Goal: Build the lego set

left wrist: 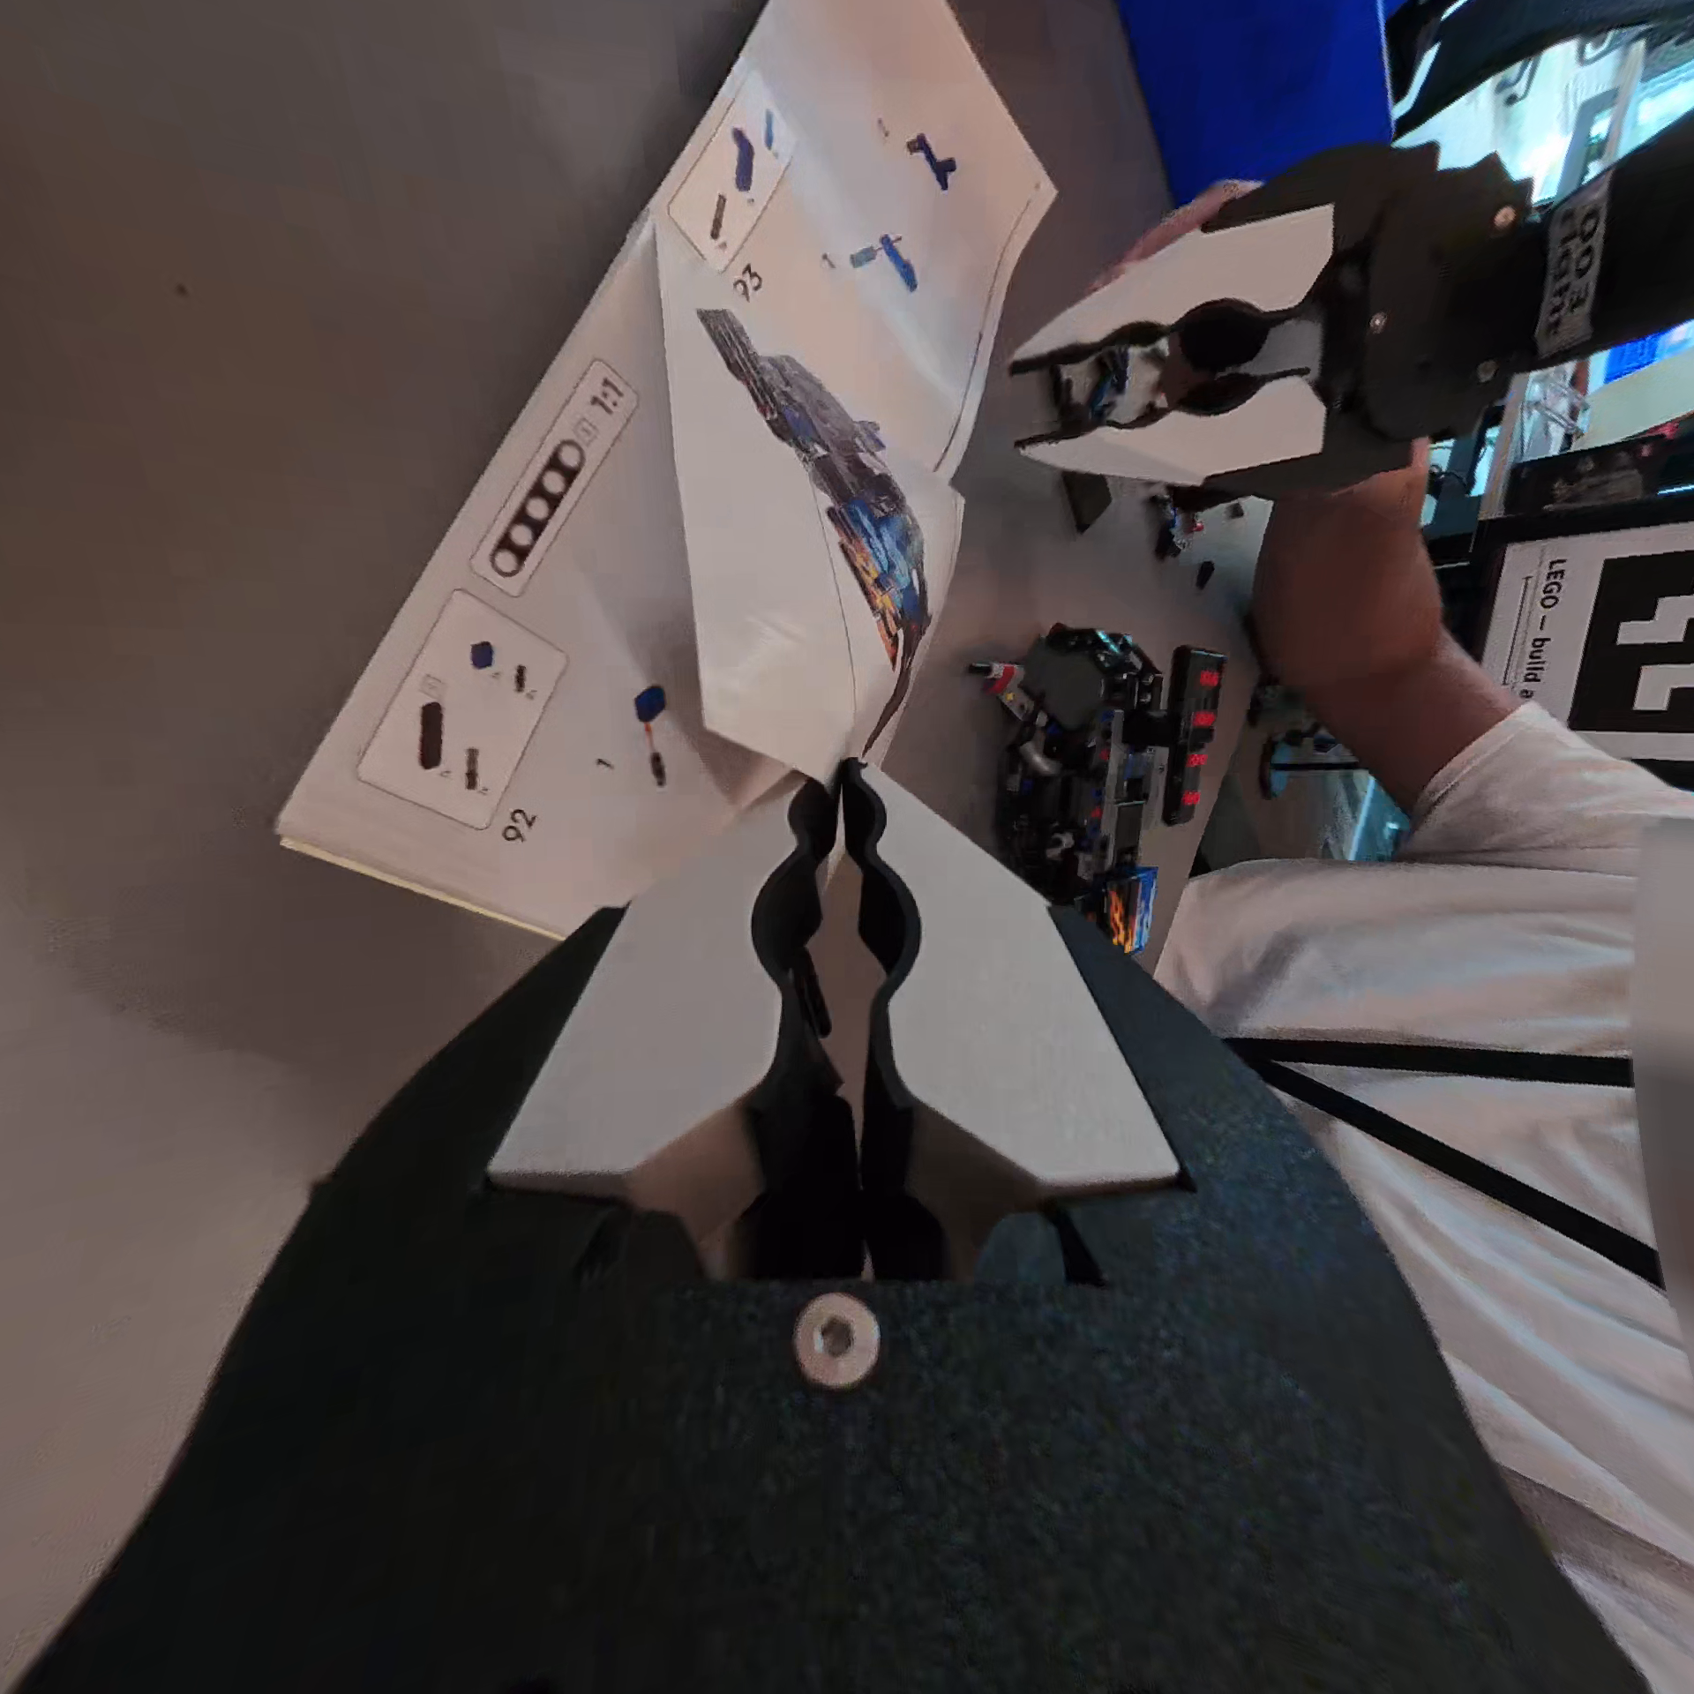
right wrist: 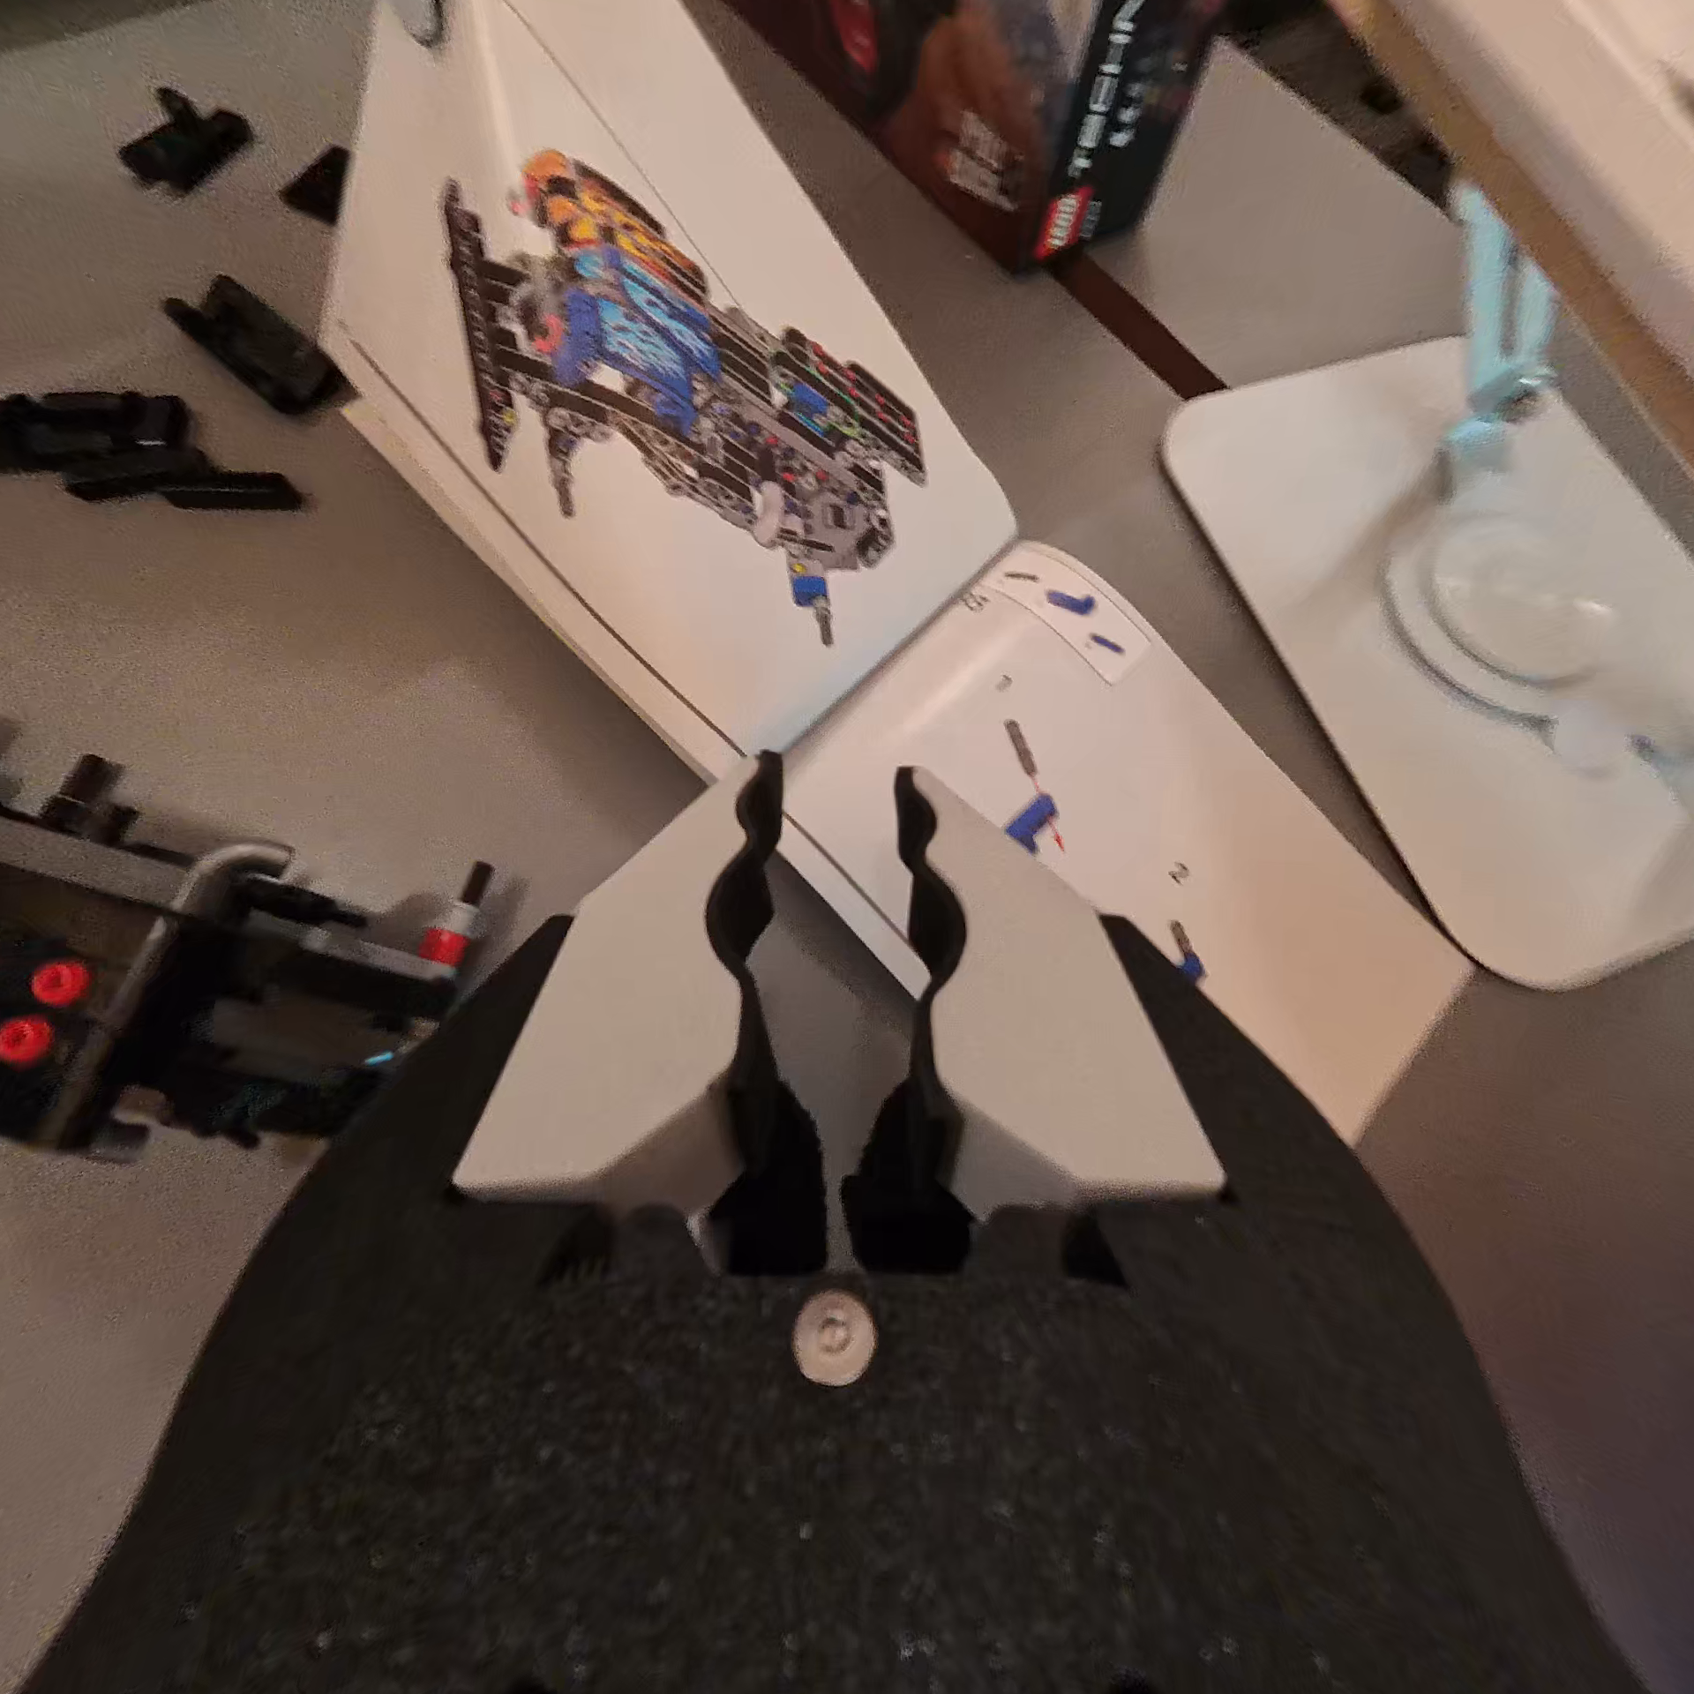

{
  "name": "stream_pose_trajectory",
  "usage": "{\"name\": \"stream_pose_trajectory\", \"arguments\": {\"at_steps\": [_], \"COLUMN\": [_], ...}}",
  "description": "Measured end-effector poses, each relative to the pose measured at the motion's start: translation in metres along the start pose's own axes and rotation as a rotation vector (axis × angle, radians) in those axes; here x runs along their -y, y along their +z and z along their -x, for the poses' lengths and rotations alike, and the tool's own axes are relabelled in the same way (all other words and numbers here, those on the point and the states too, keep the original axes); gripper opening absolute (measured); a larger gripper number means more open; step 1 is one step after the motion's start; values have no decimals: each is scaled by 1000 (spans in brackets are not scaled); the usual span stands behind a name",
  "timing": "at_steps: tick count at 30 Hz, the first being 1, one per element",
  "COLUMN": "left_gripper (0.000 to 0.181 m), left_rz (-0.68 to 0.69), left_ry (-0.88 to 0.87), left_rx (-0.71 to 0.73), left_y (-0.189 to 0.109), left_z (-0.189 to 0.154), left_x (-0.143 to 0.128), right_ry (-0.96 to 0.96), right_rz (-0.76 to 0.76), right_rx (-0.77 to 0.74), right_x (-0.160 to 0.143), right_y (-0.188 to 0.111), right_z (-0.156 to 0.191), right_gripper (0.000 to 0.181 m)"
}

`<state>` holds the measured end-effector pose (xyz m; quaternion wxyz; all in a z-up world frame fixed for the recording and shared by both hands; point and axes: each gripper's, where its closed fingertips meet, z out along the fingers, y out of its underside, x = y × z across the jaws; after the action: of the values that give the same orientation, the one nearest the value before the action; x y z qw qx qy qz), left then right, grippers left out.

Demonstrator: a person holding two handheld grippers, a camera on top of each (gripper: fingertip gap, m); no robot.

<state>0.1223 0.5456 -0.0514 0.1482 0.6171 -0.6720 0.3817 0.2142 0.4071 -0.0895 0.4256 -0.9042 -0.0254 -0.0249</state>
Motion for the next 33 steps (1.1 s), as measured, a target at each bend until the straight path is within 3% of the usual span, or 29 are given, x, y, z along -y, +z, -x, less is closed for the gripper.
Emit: {"name": "stream_pose_trajectory", "arguments": {"at_steps": [4,10,14,16,19,21,26,28,30,33], "left_gripper": [0,0,5,10,32,52,44,28,5,0], "left_rz": [24,59,66,76,95,38,-195,-216,-162,-99], "left_ry": [-52,-87,-95,-93,-99,-123,101,228,357,469], "left_rx": [-9,-27,-30,-20,39,82,368,389,442,472], "left_y": [5,12,15,14,5,-11,-62,-42,1,73], "left_z": [18,29,34,36,45,45,31,14,12,20], "left_x": [-11,-26,-29,-31,-36,-25,31,47,54,65], "right_ry": [-41,-131,-112,-170,-294,-353,-281,-257,-258,-293], "right_rz": [57,176,107,80,-13,44,120,129,127,122], "right_rx": [110,-79,49,27,13,61,101,133,140,114], "right_x": [9,-15,-10,-5,9,-1,-9,-10,-11,-12], "right_y": [33,39,48,49,47,53,64,66,66,66], "right_z": [23,-3,22,22,29,40,43,45,45,44], "right_gripper": [5,2,1,0,0,0,0,0,0,0]}}
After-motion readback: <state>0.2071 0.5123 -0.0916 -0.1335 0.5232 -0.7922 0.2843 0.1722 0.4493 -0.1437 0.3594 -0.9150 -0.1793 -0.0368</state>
